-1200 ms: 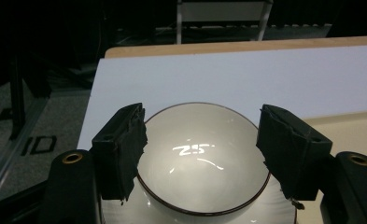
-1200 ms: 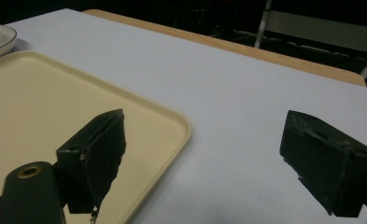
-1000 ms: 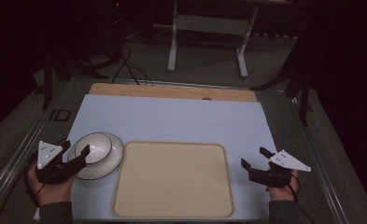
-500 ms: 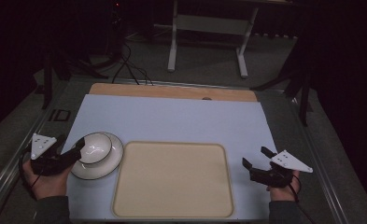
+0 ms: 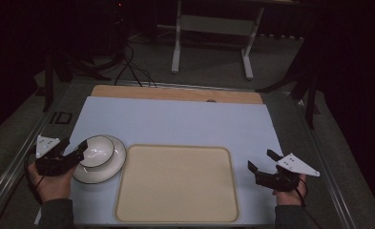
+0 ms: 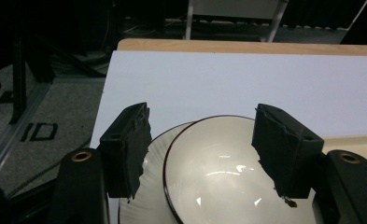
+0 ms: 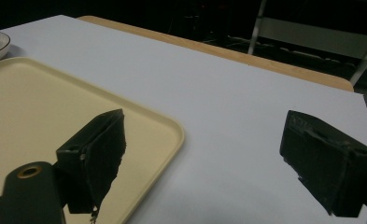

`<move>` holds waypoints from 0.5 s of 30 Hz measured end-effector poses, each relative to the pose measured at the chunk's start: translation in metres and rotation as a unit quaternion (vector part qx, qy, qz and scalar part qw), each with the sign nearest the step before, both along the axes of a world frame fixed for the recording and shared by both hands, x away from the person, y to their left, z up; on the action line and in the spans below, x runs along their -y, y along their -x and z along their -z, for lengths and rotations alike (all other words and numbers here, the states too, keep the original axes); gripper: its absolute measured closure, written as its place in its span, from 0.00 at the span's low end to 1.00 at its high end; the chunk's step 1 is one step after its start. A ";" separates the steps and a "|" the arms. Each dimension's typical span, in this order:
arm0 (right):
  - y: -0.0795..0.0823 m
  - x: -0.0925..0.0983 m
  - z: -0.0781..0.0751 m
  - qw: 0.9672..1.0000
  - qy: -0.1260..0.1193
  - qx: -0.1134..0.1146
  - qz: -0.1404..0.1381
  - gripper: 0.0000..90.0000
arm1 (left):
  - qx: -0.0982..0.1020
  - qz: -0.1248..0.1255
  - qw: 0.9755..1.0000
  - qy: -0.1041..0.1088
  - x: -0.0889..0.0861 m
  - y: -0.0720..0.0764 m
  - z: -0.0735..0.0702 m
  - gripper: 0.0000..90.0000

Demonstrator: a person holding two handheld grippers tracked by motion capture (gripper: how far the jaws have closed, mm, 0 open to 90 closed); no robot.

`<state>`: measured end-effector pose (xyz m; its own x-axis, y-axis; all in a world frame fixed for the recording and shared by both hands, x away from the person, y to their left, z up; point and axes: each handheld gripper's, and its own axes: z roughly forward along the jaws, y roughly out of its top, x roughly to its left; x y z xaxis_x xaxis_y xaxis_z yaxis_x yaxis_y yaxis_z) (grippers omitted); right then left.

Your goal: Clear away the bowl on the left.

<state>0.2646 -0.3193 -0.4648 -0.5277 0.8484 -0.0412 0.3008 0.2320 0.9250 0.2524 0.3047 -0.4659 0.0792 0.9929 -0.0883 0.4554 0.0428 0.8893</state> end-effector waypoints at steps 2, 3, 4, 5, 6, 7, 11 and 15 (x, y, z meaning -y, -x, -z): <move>0.000 0.000 0.000 1.000 0.000 0.000 0.000 0.15 | -0.006 -0.002 1.000 -0.004 0.000 -0.003 0.003 0.42; 0.000 0.000 0.000 1.000 0.001 0.001 0.000 0.15 | -0.007 -0.002 1.000 -0.012 0.000 -0.004 0.004 0.43; 0.000 -0.001 0.000 1.000 0.001 0.001 0.000 0.15 | -0.008 -0.004 1.000 -0.020 0.001 -0.005 0.005 0.43; 0.000 -0.001 0.000 1.000 0.001 0.002 -0.001 0.15 | -0.008 -0.005 1.000 -0.019 0.001 -0.006 0.007 0.44; 0.000 -0.001 -0.001 1.000 0.002 0.002 0.000 0.15 | -0.011 -0.005 1.000 -0.016 0.000 -0.007 0.008 0.44; 0.001 0.000 -0.001 1.000 0.002 0.002 0.000 0.15 | -0.015 -0.004 1.000 -0.019 0.000 -0.008 0.010 0.44; 0.000 0.000 -0.001 1.000 0.001 0.002 0.000 0.15 | -0.022 -0.007 1.000 -0.017 -0.001 -0.011 0.013 0.44; 0.000 0.000 -0.001 1.000 0.002 0.003 0.000 0.15 | -0.033 -0.008 0.999 -0.008 -0.002 -0.013 0.016 0.44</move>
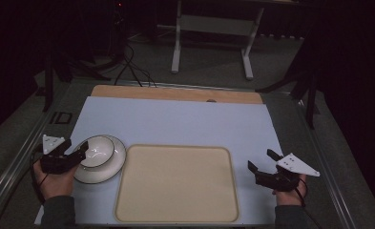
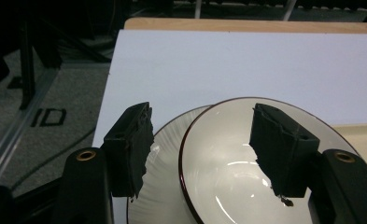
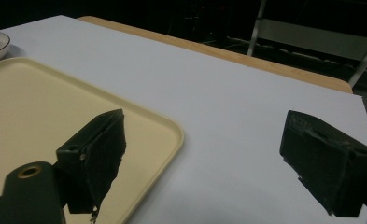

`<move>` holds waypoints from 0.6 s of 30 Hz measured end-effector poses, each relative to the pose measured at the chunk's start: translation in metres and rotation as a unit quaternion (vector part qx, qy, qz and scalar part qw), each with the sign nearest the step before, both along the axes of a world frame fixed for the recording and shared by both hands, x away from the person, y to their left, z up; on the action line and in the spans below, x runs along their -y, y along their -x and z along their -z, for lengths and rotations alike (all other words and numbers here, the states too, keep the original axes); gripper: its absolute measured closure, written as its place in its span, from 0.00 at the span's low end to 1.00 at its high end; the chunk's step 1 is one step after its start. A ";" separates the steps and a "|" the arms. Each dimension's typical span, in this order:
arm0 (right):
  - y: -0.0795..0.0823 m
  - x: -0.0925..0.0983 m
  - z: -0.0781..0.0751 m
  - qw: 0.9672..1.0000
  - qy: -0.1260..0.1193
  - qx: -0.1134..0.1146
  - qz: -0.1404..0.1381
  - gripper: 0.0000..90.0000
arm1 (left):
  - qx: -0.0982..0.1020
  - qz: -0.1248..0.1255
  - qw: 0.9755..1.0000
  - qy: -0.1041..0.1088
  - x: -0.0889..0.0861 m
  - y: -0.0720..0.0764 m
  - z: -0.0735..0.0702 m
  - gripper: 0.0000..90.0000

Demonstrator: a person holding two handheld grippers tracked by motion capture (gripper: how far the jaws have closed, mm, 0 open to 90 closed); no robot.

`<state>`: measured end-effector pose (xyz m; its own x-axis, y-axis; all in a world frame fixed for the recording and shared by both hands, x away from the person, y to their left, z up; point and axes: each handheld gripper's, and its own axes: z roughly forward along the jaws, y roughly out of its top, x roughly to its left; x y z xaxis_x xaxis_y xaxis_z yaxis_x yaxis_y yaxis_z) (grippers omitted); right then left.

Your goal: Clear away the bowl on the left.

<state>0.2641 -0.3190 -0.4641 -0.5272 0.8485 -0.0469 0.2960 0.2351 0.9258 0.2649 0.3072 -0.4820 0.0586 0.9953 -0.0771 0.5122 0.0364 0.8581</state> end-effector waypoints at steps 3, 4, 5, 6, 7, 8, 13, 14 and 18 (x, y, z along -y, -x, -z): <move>0.000 0.000 0.000 1.000 -0.001 0.000 0.000 0.15 | -0.009 0.001 1.000 0.006 -0.001 -0.001 0.003 0.43; 0.000 0.000 0.000 1.000 -0.001 0.001 0.000 0.15 | -0.013 0.001 1.000 0.009 -0.002 -0.002 0.004 0.43; 0.000 0.000 0.000 1.000 0.000 0.002 0.000 0.15 | -0.017 0.001 1.000 0.010 -0.002 -0.003 0.005 0.43; 0.000 0.000 0.000 1.000 0.000 0.001 0.000 0.15 | -0.020 0.002 1.000 0.010 -0.002 -0.003 0.006 0.44; 0.000 0.000 0.000 1.000 0.000 0.001 0.000 0.15 | -0.022 0.003 1.000 0.009 -0.002 -0.004 0.007 0.44; 0.000 0.000 0.000 1.000 0.000 0.002 -0.001 0.15 | -0.023 0.006 1.000 0.009 -0.002 -0.004 0.007 0.45; 0.000 0.000 0.000 1.000 -0.002 0.002 -0.001 0.15 | -0.031 0.007 0.999 0.007 -0.001 -0.006 0.009 0.45; 0.000 0.000 -0.001 1.000 -0.002 0.002 -0.001 0.15 | -0.032 0.007 0.999 0.010 -0.001 -0.006 0.010 0.45; 0.000 0.000 -0.001 1.000 -0.001 0.002 -0.001 0.15 | -0.040 -0.002 0.999 0.021 -0.003 -0.007 0.013 0.47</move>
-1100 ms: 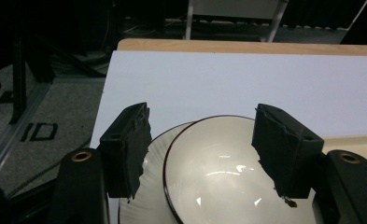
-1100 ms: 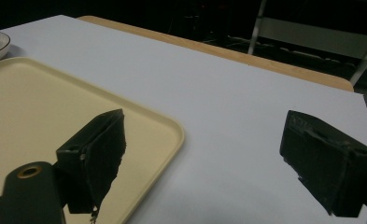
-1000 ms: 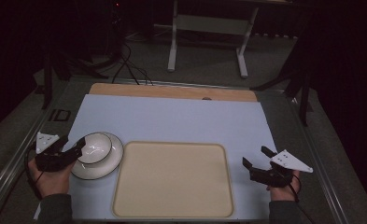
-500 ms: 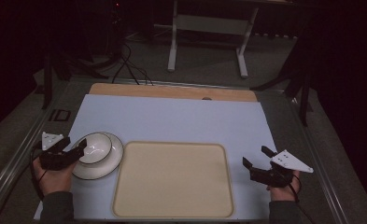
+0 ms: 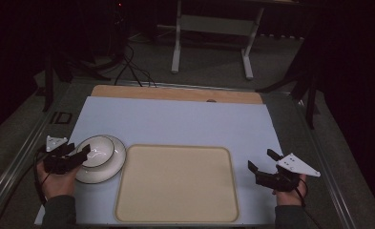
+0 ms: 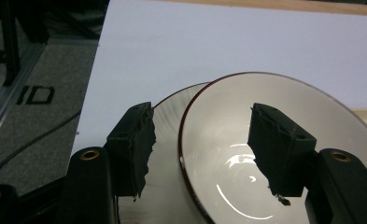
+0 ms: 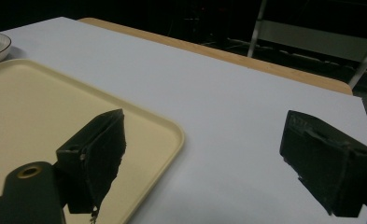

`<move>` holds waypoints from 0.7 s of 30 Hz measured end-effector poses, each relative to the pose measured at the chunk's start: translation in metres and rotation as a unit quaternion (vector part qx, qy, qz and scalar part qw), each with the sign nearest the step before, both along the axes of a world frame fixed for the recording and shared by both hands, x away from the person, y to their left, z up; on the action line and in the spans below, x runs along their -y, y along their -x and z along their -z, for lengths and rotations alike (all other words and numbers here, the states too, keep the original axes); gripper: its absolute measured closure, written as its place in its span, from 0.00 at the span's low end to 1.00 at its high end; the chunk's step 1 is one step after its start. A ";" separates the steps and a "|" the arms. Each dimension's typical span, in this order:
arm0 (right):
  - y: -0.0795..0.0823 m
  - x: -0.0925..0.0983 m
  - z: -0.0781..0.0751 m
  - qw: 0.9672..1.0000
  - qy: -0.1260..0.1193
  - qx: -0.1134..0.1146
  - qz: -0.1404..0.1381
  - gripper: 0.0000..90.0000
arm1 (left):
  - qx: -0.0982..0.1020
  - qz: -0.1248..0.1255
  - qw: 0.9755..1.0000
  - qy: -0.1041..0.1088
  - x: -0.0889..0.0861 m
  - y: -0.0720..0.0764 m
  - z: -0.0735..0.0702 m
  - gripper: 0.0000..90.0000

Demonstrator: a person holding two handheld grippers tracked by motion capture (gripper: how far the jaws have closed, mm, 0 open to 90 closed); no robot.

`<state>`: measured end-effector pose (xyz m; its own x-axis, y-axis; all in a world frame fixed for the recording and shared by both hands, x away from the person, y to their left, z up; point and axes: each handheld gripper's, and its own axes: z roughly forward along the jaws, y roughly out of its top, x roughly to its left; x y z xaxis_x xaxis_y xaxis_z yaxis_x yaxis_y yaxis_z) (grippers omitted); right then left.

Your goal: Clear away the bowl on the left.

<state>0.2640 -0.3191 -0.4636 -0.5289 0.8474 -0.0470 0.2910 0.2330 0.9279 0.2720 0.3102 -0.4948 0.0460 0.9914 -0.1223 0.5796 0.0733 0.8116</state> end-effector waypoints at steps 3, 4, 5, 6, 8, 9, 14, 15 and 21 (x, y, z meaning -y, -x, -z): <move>0.000 0.000 0.000 1.000 0.001 0.000 0.000 0.15 | -0.008 -0.006 1.000 0.010 -0.002 -0.001 0.002 0.49; 0.000 0.000 0.000 1.000 0.001 -0.001 -0.001 0.15 | -0.011 -0.006 1.000 0.011 -0.003 -0.001 0.002 0.50; 0.000 0.000 0.000 1.000 0.001 0.000 -0.001 0.15 | -0.013 -0.006 1.000 0.012 -0.003 -0.001 0.002 0.50; 0.000 0.000 0.000 1.000 0.001 0.000 -0.001 0.15 | -0.016 -0.005 1.000 0.012 -0.002 -0.001 0.003 0.51; 0.000 0.000 0.000 1.000 0.001 -0.001 -0.001 0.15 | -0.022 -0.002 1.000 0.010 -0.001 -0.002 0.004 0.53; 0.000 0.000 0.000 1.000 0.001 0.000 0.000 0.15 | -0.025 -0.002 1.000 0.009 -0.001 -0.003 0.004 0.54; 0.000 0.000 0.000 1.000 0.001 0.000 0.000 0.15 | -0.043 0.000 0.999 -0.002 0.001 -0.004 0.006 0.60; 0.000 0.000 0.000 1.000 0.002 -0.001 -0.001 0.15 | -0.047 0.001 0.999 -0.002 0.001 -0.005 0.007 0.61; 0.000 -0.001 0.000 1.000 0.002 -0.001 -0.001 0.15 | -0.073 0.001 0.997 -0.011 0.003 -0.009 0.011 0.64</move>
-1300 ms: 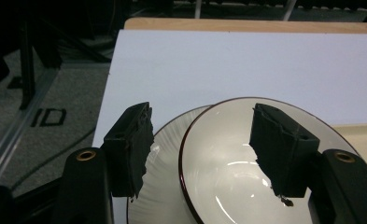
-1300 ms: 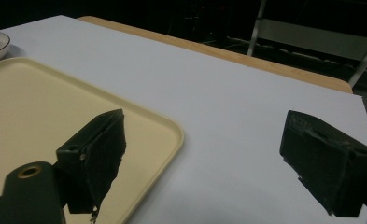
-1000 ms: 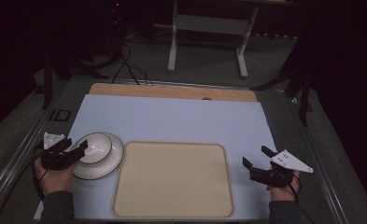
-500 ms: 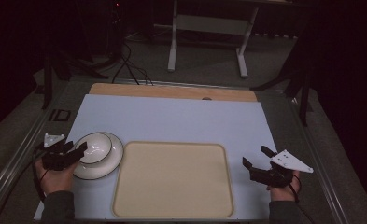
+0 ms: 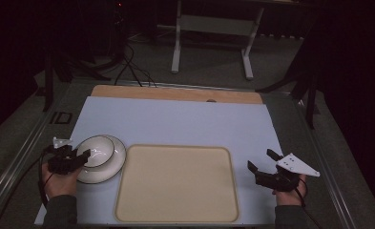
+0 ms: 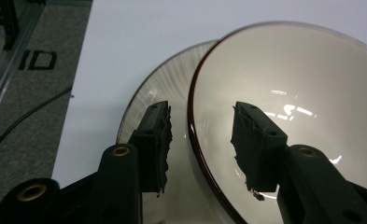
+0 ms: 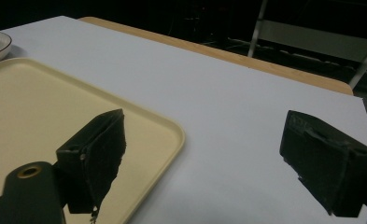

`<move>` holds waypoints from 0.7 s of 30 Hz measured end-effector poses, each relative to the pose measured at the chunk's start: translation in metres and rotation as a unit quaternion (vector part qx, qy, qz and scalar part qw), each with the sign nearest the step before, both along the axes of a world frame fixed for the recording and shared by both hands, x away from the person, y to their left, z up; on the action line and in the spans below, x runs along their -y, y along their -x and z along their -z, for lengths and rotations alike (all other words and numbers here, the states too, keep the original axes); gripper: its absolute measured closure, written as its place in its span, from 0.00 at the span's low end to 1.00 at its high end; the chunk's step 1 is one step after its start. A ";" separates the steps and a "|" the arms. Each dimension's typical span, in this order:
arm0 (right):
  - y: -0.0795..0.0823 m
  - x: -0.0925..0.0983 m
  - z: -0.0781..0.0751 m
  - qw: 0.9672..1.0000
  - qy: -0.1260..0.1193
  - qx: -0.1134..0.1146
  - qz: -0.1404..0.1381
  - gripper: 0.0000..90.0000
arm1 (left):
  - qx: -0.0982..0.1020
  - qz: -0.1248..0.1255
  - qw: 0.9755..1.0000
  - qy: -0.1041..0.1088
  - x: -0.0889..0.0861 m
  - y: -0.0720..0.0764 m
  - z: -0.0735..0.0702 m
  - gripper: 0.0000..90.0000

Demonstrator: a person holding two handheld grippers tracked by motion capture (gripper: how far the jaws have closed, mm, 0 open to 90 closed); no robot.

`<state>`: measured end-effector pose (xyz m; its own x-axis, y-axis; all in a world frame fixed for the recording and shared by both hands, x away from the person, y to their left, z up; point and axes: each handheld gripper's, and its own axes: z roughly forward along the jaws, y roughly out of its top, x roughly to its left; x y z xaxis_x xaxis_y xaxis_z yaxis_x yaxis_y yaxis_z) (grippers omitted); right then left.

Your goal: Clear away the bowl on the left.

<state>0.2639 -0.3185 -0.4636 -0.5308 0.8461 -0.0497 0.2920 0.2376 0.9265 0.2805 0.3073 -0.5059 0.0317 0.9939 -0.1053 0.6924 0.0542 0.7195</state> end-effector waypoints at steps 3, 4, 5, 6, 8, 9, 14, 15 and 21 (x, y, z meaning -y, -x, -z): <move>0.000 0.000 0.000 1.000 0.000 0.000 0.000 0.15 | -0.005 0.002 1.000 0.008 0.000 -0.001 0.000 0.66; 0.000 0.000 0.000 1.000 0.000 0.000 0.000 0.15 | -0.007 0.003 1.000 0.011 0.000 -0.001 0.001 0.67; 0.000 0.000 0.000 1.000 0.000 0.000 0.000 0.15 | -0.009 0.005 1.000 0.017 -0.001 -0.001 0.001 0.68; 0.000 0.000 0.000 1.000 0.001 0.000 0.000 0.15 | -0.010 0.004 1.000 0.021 -0.001 -0.001 0.001 0.69; 0.000 0.000 0.000 1.000 0.001 0.001 0.000 0.15 | -0.016 0.009 0.999 0.039 -0.003 -0.002 0.002 0.70; 0.000 0.000 0.000 1.000 0.000 0.000 -0.001 0.15 | -0.019 0.007 0.999 0.048 -0.004 -0.003 0.003 0.71; 0.000 0.000 0.000 1.000 0.000 0.001 -0.001 0.15 | -0.029 0.006 0.997 0.074 -0.008 -0.005 0.004 0.72; 0.000 0.000 0.000 1.000 0.000 0.002 -0.001 0.15 | -0.030 0.006 0.997 0.077 -0.008 -0.005 0.004 0.73; 0.000 0.000 0.000 1.000 -0.001 0.002 -0.001 0.15 | -0.033 -0.002 0.993 0.111 -0.012 -0.006 0.006 0.81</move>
